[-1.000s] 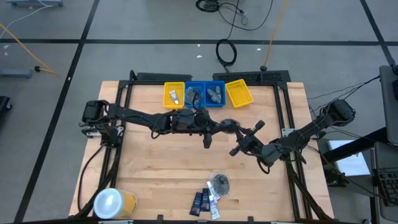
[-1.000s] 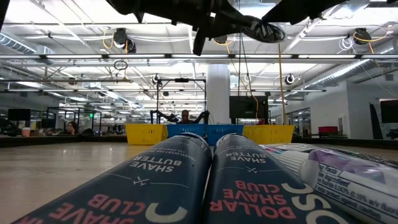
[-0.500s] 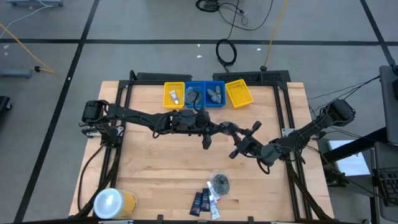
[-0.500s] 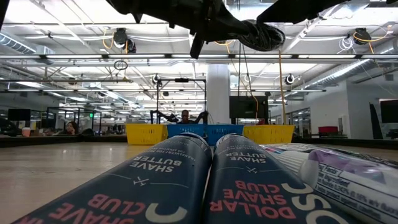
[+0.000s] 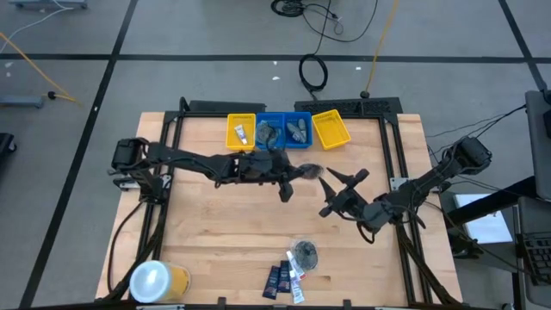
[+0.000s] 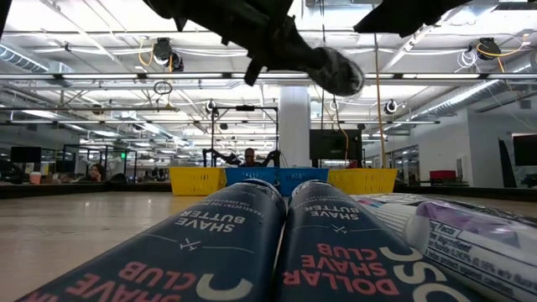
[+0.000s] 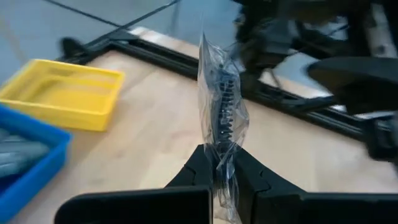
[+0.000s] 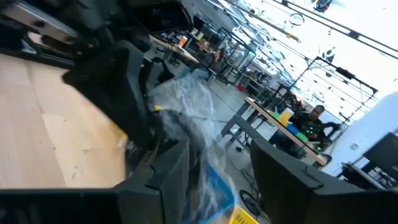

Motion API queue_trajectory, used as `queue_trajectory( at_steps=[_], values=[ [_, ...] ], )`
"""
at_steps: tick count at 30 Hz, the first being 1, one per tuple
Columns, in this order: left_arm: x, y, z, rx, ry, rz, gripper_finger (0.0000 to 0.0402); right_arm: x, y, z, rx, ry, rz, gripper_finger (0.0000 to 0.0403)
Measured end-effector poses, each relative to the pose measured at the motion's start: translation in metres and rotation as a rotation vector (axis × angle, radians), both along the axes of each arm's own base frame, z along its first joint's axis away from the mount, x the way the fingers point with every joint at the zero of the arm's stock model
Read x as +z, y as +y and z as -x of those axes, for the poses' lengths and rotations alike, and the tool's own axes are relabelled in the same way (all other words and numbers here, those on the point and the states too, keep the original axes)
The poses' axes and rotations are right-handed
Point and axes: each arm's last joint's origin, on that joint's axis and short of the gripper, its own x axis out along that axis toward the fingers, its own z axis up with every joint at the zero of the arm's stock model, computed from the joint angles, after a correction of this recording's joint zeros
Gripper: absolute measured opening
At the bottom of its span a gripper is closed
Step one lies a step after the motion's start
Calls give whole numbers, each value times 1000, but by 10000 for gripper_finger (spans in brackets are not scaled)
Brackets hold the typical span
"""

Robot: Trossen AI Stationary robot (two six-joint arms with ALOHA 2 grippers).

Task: Pick & Place Travel size toiletries
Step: Put the hairbrush into the left blue bin

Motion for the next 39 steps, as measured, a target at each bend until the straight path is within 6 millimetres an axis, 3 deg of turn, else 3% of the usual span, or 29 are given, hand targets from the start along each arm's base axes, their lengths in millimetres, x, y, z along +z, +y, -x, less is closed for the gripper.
queue_trajectory(
  at_steps=[10,15,28,39],
  values=[
    [19,35,35,279,171,-105,10,0,8,5,3,-3,-1,161],
    [13,64,51,431,289,-81,10,0,11,6,18,-39,-34,160],
    [2,134,75,507,360,103,14,-1,11,6,21,-53,-49,157],
    [0,157,87,555,356,163,16,-1,11,6,24,-52,-49,155]
  ],
)
